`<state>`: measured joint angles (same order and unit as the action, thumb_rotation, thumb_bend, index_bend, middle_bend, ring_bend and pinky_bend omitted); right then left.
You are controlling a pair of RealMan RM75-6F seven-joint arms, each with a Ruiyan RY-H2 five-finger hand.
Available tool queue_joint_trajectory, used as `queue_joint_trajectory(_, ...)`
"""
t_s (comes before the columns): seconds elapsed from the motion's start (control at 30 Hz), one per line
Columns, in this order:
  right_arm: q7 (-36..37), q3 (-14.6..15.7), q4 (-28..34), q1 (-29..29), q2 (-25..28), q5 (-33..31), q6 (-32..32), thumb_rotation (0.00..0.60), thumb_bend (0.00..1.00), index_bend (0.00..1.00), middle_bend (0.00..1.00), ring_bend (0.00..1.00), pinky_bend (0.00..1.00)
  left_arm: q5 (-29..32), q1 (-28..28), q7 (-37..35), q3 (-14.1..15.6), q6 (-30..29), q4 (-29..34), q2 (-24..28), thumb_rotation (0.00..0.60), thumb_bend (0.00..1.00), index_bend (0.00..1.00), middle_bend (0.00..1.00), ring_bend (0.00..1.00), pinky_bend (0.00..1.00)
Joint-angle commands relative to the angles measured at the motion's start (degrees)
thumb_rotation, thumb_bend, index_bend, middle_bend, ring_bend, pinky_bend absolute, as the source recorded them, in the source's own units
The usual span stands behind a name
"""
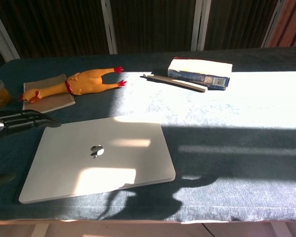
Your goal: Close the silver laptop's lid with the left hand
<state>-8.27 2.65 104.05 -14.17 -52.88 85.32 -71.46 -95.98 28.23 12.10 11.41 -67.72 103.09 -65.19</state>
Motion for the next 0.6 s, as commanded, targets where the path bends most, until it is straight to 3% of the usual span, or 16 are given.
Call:
queue_joint_trajectory(0.03,2.3,1.8,-2.4,6.8,0.2,5.2,-10.6,0.600,0.07,0.00,0.00,0.00,0.00,-9.2,-12.8,-6.9,-0.5,-26.2,-5.3,5.8,0.600,0.36,0.00,0.06,0.00,0.13)
queue_joint_trajectory(0.13,5.4,3.0,-6.1,10.6,-2.0,7.9,-16.2,0.600,0.07,0.00,0.00,0.00,0.00,-7.7,-18.8,-11.8,-1.0,-34.6,-12.1,2.9,0.600,0.36,0.00,0.06,0.00,0.13)
queue_joint_trajectory(0.23,7.2,3.5,-9.3,13.1,-4.7,8.2,-19.0,0.600,0.08,0.00,0.00,0.00,0.00,-4.8,-23.4,-16.9,-1.2,-38.5,-18.8,-1.4,0.600,0.36,0.00,0.06,0.00,0.13)
queue_joint_trajectory(0.3,6.4,3.4,-9.8,13.5,-5.4,9.2,-19.7,0.600,0.08,0.00,0.00,0.00,0.00,-2.2,-25.3,-17.1,-1.0,-37.4,-20.3,-2.6,0.600,0.36,0.00,0.06,0.00,0.13)
queue_joint_trajectory(0.37,6.3,3.3,-10.0,13.6,-5.9,10.3,-20.2,0.600,0.09,0.00,0.00,0.00,0.00,-2.7,-25.8,-14.3,-0.8,-36.8,-19.9,-2.2,0.600,0.35,0.00,0.06,0.00,0.13)
queue_joint_trajectory(0.6,6.8,2.9,-9.7,12.8,-5.8,9.9,-17.3,0.600,0.09,0.00,0.00,0.00,0.00,-4.0,-25.2,-16.9,-0.7,-33.1,-19.8,-1.6,0.600,0.33,0.00,0.06,0.00,0.13)
